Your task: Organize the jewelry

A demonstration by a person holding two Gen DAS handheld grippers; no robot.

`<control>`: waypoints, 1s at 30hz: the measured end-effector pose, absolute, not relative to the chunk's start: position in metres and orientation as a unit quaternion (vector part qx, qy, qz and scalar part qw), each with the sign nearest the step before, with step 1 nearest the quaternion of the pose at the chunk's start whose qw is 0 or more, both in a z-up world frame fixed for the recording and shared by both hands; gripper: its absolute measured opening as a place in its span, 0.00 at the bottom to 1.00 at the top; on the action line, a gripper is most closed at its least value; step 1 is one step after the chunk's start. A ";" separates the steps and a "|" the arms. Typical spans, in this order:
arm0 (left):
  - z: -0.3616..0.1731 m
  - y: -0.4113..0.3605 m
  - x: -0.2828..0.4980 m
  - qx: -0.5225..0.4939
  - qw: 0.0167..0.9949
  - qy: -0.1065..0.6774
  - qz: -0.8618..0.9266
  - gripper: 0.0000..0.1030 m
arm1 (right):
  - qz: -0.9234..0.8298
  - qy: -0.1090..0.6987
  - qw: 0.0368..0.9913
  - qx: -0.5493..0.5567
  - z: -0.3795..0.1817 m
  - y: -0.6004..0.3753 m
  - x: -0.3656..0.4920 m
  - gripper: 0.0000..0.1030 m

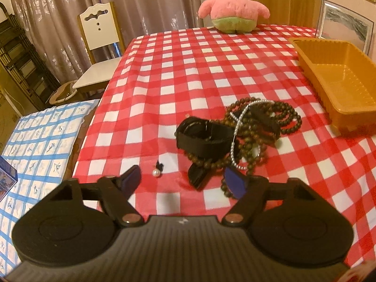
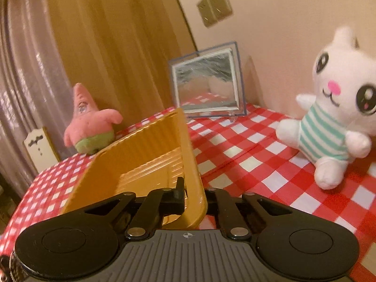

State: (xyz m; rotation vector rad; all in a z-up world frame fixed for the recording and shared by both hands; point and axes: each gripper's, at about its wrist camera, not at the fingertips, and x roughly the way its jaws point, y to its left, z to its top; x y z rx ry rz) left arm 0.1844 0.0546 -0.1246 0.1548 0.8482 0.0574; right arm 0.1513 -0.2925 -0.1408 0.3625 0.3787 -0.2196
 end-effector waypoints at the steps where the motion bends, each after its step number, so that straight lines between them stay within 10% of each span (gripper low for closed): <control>1: -0.126 0.056 0.183 0.074 0.907 0.414 0.025 0.68 | -0.108 0.187 0.962 0.169 -0.138 -0.287 0.147 0.06; 22: -0.143 0.096 0.192 0.100 0.907 0.409 0.001 0.16 | -0.083 0.207 0.965 0.138 -0.121 -0.254 0.116 0.06; 30: -0.156 0.101 0.206 0.093 0.905 0.416 -0.016 0.14 | -0.089 0.210 0.964 0.133 -0.118 -0.247 0.119 0.06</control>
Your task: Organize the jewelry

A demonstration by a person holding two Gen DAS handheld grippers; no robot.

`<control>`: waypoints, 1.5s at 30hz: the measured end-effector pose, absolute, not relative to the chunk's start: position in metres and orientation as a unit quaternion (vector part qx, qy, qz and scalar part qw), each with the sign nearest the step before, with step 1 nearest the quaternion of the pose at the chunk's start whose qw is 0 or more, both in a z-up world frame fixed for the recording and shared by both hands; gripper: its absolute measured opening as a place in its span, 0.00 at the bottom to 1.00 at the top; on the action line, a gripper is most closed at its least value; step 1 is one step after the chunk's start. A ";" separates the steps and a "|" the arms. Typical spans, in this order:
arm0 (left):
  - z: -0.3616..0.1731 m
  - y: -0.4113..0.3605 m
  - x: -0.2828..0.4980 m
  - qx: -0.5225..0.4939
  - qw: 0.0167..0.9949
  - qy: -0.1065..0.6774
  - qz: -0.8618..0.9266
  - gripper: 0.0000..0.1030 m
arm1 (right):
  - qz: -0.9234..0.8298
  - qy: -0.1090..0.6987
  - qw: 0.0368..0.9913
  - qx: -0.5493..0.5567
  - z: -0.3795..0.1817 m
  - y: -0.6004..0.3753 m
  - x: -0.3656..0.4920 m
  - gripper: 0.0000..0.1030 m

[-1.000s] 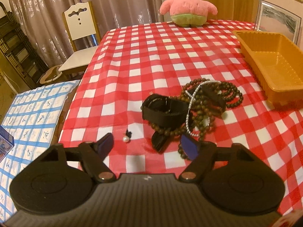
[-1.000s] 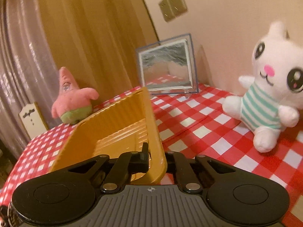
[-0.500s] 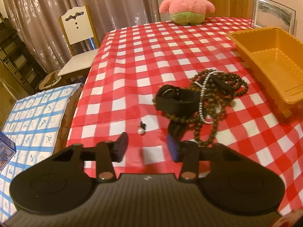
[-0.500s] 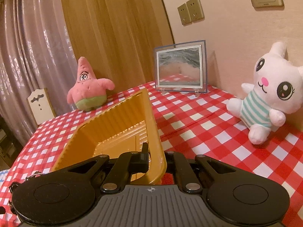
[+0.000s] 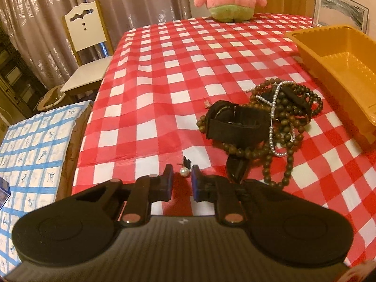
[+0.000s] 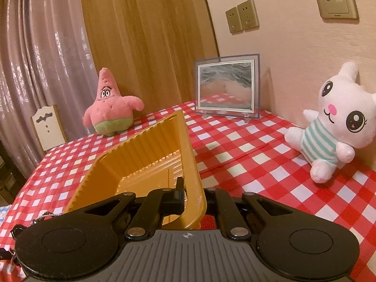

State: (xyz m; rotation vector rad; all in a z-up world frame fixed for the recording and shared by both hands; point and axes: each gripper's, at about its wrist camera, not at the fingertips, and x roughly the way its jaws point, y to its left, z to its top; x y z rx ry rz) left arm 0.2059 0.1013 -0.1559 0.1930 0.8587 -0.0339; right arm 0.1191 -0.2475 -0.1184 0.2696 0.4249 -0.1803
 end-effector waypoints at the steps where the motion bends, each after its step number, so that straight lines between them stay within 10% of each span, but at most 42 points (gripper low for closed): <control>1: -0.158 0.101 0.207 0.094 0.904 0.417 -0.019 0.14 | -0.090 0.210 0.965 0.132 -0.118 -0.247 0.119 0.06; 45: -0.076 -0.056 0.195 0.055 0.911 0.323 -0.251 0.07 | -0.087 0.228 0.965 0.094 -0.108 -0.247 0.112 0.05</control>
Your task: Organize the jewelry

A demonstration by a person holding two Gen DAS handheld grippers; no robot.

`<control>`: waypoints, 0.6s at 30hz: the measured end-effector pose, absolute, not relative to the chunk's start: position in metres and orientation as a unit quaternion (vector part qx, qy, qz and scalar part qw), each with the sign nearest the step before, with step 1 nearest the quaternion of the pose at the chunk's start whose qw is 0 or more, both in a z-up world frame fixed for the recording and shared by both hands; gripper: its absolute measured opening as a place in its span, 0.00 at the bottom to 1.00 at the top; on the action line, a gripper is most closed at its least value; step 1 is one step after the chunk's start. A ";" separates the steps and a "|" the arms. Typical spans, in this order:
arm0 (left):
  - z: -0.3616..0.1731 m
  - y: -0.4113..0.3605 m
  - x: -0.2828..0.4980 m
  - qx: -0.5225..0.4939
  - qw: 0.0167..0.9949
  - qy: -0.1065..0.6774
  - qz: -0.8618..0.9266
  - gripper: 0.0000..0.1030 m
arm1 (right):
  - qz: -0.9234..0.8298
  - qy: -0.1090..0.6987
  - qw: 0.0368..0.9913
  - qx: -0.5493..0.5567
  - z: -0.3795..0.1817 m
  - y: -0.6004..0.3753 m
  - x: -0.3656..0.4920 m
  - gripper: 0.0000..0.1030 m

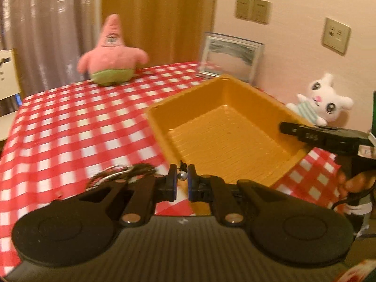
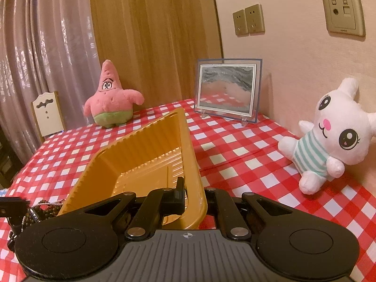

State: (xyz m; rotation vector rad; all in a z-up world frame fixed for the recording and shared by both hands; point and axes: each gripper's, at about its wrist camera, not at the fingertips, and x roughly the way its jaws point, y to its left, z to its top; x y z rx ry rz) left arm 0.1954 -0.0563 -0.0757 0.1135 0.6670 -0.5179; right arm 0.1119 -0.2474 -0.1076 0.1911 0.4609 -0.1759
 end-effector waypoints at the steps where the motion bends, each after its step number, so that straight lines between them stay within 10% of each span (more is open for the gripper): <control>1: -0.077 -0.062 0.196 0.054 0.908 0.325 -0.258 0.07 | -0.087 0.228 0.965 0.093 -0.107 -0.248 0.112 0.06; 18: -0.105 -0.100 0.203 0.054 0.880 0.359 -0.306 0.16 | -0.091 0.233 0.965 0.083 -0.105 -0.251 0.108 0.06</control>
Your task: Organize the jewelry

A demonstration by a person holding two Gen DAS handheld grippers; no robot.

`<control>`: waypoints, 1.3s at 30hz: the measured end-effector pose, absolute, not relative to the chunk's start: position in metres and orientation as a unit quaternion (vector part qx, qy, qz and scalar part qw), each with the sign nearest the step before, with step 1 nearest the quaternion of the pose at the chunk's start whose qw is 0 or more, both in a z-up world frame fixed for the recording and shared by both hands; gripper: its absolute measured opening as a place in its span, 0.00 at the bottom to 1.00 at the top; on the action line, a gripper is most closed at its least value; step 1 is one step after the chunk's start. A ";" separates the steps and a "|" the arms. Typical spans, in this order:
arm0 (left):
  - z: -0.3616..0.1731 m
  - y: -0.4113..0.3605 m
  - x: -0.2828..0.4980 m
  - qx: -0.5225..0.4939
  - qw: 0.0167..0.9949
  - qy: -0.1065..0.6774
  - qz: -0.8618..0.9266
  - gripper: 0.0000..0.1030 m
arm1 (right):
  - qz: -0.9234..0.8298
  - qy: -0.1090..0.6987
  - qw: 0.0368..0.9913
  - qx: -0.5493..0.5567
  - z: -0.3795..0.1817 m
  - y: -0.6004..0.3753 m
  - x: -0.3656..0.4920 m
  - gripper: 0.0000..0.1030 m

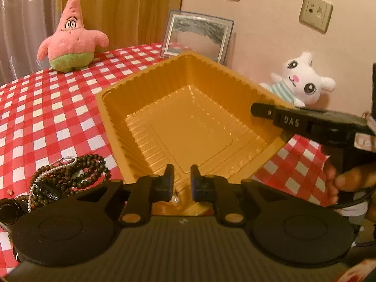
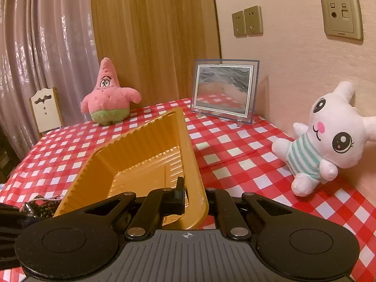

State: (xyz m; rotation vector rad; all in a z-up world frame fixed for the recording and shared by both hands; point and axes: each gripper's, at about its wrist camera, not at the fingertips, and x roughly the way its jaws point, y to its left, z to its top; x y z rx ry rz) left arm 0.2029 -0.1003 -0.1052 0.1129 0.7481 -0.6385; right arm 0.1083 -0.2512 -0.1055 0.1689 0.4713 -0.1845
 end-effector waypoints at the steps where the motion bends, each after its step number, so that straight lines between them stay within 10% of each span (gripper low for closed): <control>1: -0.103 -0.099 0.203 0.051 0.881 0.358 -0.306 0.16 | -0.092 0.233 0.964 0.084 -0.106 -0.252 0.109 0.06; 39: -0.139 0.078 0.255 -0.025 0.903 0.429 0.013 0.25 | -0.095 0.239 0.963 0.083 -0.111 -0.246 0.112 0.05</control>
